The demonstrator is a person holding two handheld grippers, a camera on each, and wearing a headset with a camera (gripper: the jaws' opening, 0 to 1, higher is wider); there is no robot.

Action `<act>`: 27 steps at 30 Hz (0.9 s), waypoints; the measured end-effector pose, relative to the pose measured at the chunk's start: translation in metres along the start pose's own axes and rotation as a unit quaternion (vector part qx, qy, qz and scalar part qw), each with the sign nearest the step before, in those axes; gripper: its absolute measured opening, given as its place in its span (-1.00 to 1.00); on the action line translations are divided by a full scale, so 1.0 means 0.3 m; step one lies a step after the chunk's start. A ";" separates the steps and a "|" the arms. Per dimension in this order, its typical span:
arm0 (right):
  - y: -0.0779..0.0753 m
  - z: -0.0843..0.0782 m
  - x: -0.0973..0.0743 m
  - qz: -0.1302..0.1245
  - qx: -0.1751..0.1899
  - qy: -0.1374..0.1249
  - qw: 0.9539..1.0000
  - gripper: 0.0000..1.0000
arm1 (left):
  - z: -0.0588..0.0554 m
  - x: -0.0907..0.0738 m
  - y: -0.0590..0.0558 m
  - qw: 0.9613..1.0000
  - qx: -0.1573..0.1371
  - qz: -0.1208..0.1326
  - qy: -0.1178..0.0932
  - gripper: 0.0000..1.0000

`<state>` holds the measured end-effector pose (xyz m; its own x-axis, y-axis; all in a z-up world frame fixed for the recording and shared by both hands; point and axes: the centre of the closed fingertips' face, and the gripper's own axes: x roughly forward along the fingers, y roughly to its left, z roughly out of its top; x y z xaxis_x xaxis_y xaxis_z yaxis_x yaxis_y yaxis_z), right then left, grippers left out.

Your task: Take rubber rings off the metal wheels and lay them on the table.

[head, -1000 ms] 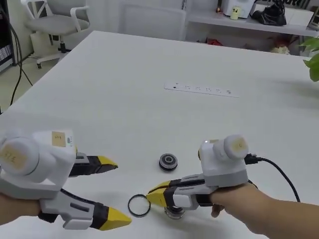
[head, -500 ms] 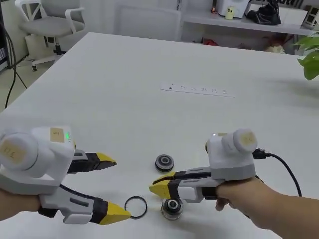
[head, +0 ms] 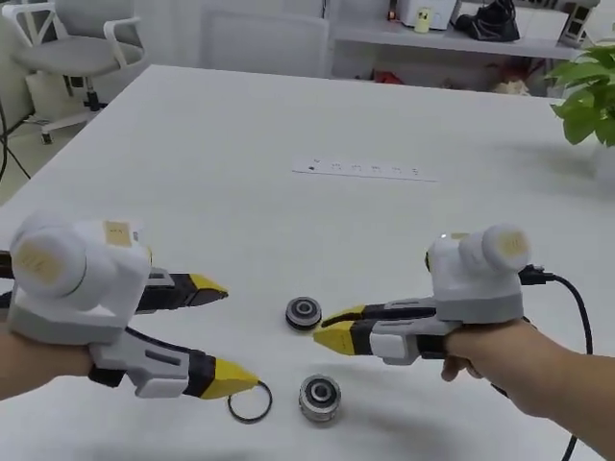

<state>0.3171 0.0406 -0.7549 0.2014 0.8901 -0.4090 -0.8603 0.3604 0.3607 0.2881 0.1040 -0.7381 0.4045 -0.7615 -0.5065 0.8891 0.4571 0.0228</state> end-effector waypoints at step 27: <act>-0.134 0.001 0.023 -0.045 -0.030 -0.002 0.999 -0.60 | 0.020 0.112 0.102 1.000 -0.001 0.003 0.003 0.07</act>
<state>0.3532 0.0324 -0.7720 0.2803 0.8560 -0.4345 -0.8653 0.4212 0.2716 0.3303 0.0897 -0.7491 0.4093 -0.7554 -0.5117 0.8859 0.4632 0.0248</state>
